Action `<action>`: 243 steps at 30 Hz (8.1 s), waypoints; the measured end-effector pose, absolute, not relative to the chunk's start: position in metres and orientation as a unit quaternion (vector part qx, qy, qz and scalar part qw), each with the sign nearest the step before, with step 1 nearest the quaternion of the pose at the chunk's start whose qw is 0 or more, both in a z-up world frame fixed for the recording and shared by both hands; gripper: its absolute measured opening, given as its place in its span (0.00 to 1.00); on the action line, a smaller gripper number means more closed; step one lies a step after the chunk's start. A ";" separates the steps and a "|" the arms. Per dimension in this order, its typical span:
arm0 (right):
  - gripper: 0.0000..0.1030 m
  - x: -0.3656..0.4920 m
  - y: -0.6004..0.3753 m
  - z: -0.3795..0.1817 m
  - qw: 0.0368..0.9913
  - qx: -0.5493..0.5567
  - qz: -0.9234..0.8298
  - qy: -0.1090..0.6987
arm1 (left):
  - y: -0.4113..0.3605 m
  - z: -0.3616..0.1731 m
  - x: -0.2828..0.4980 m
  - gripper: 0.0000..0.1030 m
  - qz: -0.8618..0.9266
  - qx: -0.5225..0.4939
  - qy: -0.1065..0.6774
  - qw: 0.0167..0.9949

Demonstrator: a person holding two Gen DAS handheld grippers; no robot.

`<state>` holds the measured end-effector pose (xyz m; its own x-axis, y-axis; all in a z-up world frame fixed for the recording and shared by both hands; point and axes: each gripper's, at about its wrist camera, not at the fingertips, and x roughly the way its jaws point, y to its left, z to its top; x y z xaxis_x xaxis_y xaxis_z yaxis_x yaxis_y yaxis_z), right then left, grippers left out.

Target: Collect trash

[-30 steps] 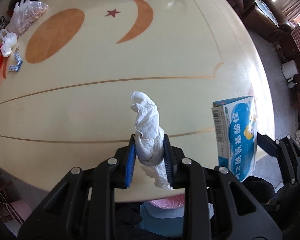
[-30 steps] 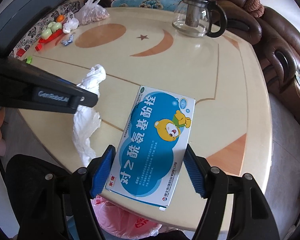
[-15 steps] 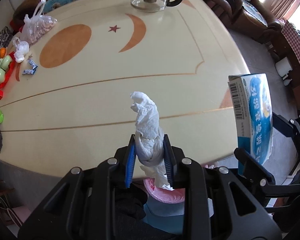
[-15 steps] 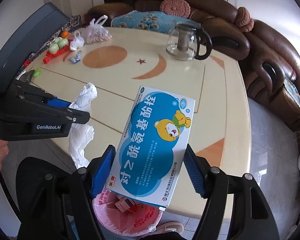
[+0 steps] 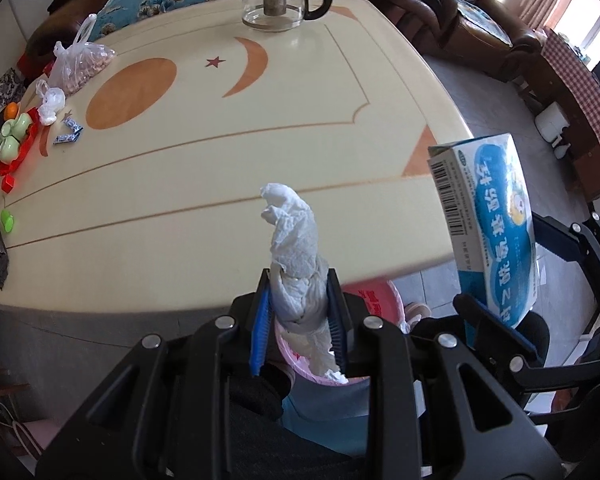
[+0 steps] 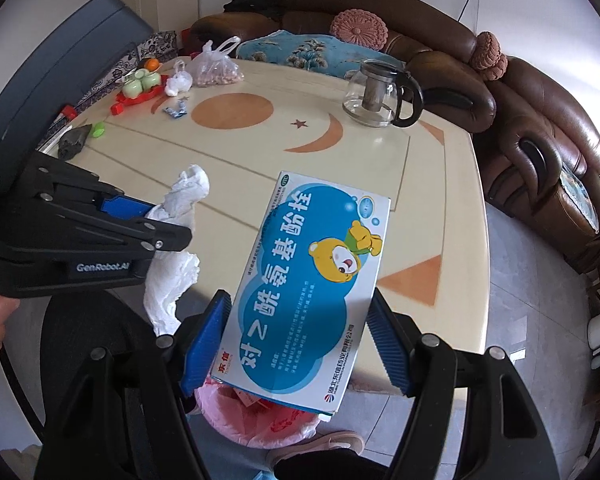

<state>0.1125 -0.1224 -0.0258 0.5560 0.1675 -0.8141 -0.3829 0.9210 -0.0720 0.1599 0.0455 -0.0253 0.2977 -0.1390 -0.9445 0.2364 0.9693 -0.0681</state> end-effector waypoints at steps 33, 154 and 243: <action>0.65 0.058 -0.129 -0.112 0.855 -0.106 0.157 0.483 | 0.021 -0.134 0.094 0.26 -0.152 0.036 0.595 0.788; 0.80 0.079 -0.137 -0.258 0.793 -0.058 0.018 0.606 | -0.016 -0.316 0.112 0.71 -0.060 0.065 0.674 0.734; 0.93 -0.089 -0.163 0.080 0.971 -0.016 -0.094 0.220 | 0.010 0.059 -0.057 0.94 -0.028 -0.014 0.264 0.964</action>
